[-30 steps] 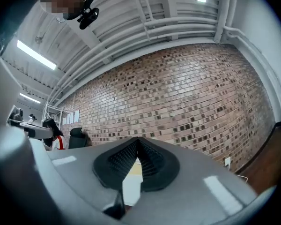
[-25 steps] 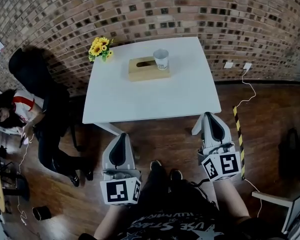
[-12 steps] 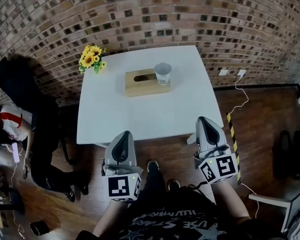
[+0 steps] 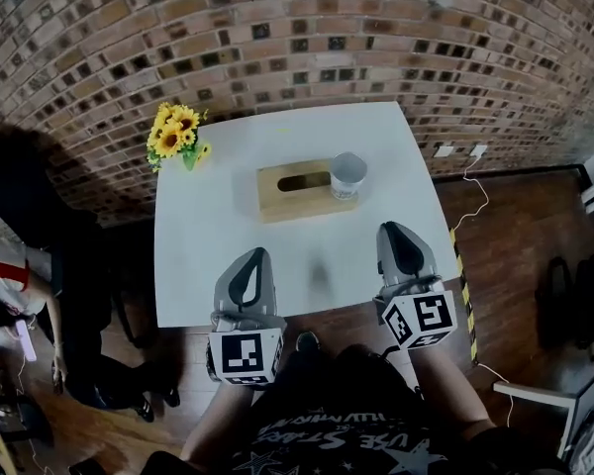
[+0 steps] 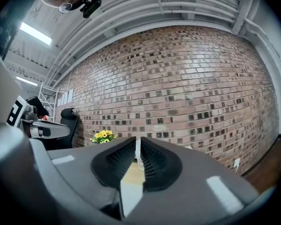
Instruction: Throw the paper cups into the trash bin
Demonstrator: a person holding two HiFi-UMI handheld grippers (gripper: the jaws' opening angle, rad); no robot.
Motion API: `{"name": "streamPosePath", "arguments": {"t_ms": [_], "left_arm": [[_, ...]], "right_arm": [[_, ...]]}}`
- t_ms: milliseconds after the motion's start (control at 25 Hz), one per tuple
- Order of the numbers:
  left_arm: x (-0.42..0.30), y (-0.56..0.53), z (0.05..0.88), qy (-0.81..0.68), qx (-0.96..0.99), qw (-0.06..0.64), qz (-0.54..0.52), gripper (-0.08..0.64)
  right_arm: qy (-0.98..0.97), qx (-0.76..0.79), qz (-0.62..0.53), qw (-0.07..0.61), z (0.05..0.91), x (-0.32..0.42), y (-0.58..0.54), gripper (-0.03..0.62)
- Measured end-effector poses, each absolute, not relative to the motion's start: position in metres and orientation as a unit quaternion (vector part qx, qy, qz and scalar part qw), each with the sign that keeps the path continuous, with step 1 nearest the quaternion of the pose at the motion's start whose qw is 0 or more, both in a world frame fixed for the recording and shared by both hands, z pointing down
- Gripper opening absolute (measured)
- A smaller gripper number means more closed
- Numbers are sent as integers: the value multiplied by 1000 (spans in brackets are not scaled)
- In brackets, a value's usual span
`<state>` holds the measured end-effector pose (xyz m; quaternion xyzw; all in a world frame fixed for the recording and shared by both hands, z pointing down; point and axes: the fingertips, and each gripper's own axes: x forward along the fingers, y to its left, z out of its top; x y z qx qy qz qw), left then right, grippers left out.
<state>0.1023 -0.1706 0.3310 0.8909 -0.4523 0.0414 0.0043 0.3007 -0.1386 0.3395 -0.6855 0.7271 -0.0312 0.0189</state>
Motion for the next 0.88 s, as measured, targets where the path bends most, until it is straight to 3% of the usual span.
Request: {"name": "streamPosePath", "arguments": {"t_ms": [440, 880], "left_arm": [[121, -221, 339, -457, 888, 9, 48, 5], [144, -260, 354, -486, 872, 20, 58, 5]], "right_arm": [[733, -678, -59, -24, 378, 309, -181, 161], [768, -632, -78, -70, 426, 305, -232, 369]]}}
